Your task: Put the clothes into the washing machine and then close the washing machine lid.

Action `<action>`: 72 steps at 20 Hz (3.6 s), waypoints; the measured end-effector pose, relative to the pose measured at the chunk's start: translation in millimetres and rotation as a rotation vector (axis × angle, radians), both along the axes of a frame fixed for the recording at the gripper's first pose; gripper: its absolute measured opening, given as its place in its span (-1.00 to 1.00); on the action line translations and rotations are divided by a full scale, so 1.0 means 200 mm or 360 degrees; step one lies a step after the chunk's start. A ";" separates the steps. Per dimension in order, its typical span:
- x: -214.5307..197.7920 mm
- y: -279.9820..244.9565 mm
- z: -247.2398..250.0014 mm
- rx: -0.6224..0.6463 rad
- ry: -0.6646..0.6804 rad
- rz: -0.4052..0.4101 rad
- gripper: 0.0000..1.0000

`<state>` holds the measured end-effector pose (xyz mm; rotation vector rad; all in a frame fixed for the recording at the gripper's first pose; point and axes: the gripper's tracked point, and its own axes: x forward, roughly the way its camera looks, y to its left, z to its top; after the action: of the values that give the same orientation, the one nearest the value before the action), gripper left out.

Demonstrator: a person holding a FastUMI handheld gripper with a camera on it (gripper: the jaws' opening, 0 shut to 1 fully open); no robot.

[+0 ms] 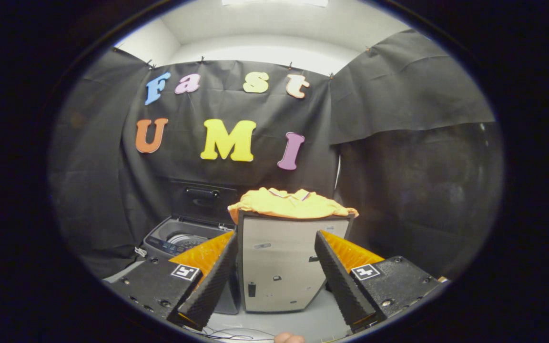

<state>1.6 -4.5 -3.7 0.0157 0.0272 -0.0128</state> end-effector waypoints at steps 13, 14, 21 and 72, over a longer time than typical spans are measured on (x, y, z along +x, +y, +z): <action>0.26 -0.09 0.14 0.0021 0.0025 -0.0089 1.00; 0.30 -0.10 0.16 0.0015 0.0025 -0.0091 1.00; 0.66 -0.16 0.30 -0.0031 -0.0018 -0.0065 1.00; 2.07 -0.26 0.03 0.0202 0.1188 0.0068 -0.89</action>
<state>416.1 -57.3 3.0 0.1368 0.7749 0.0264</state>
